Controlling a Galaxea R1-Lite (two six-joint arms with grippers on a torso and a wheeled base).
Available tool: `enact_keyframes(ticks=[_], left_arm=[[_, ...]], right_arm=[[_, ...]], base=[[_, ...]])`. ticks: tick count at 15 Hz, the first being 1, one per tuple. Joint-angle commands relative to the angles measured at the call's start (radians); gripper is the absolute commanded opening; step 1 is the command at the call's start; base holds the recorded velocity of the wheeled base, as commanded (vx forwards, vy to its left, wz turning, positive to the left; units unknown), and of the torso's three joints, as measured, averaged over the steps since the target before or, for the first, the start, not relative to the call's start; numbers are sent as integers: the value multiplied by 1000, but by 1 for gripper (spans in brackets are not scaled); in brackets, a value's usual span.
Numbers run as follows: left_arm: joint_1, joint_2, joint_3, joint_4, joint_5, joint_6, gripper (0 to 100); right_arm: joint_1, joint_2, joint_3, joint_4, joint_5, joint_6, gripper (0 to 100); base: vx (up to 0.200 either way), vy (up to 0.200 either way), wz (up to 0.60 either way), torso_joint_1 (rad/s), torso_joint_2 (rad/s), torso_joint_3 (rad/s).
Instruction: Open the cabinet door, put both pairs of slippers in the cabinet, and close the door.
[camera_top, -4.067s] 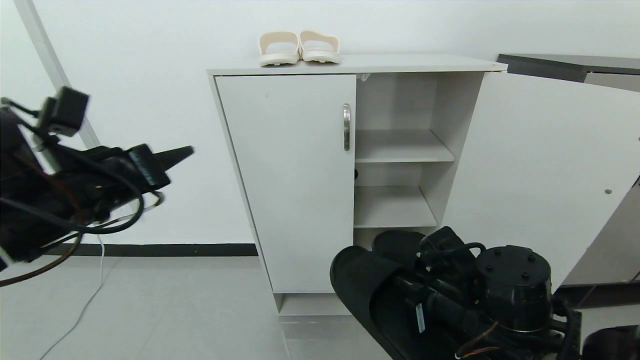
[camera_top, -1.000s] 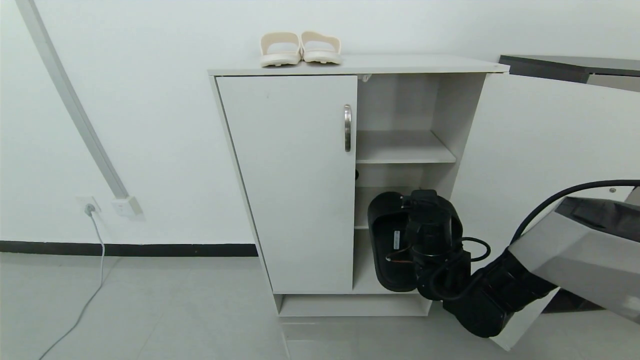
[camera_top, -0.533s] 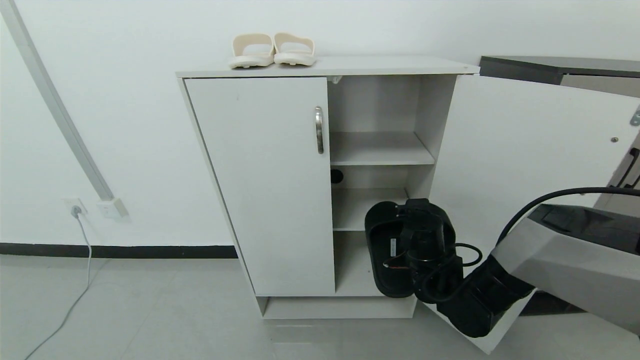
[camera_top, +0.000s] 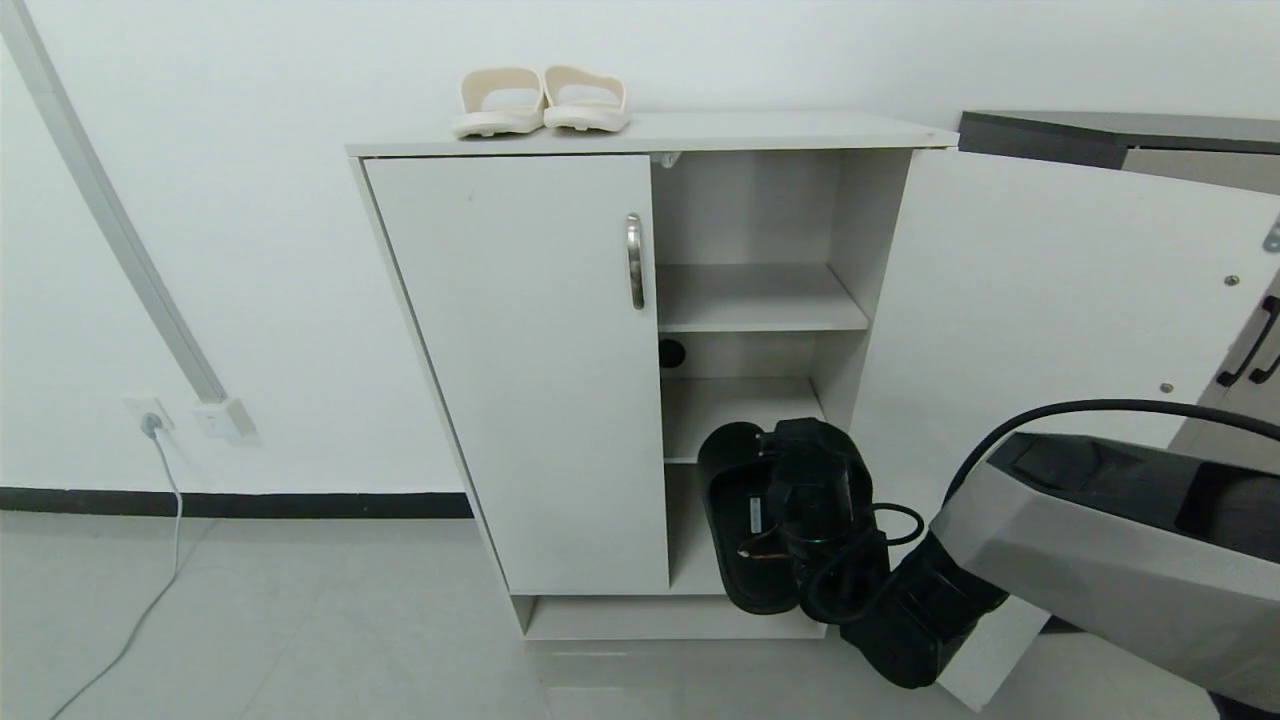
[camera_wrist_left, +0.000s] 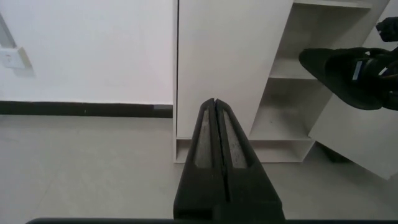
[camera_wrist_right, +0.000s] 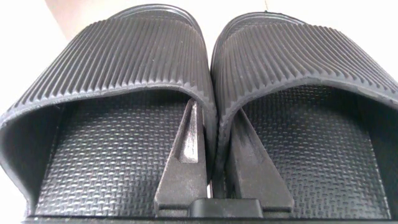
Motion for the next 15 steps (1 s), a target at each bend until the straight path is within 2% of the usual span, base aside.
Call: enact_keyframes(ticks=[1,6,15], left_arm=[[0,2,-1,0,0,-1,0],[0,2,-1,0,-2,-1,0],[0,2,-1,0,-2,1,0]], right_arm=[[3,21,-2,-3,0,0,0],[-5,37,-16,-3,0,-2,0],[-32,49,-39,0,23,-2,0]], base=[[0,0,0,0,0,0],[0,0,0,0,0,-40],[0,0,0,4,5,-188]])
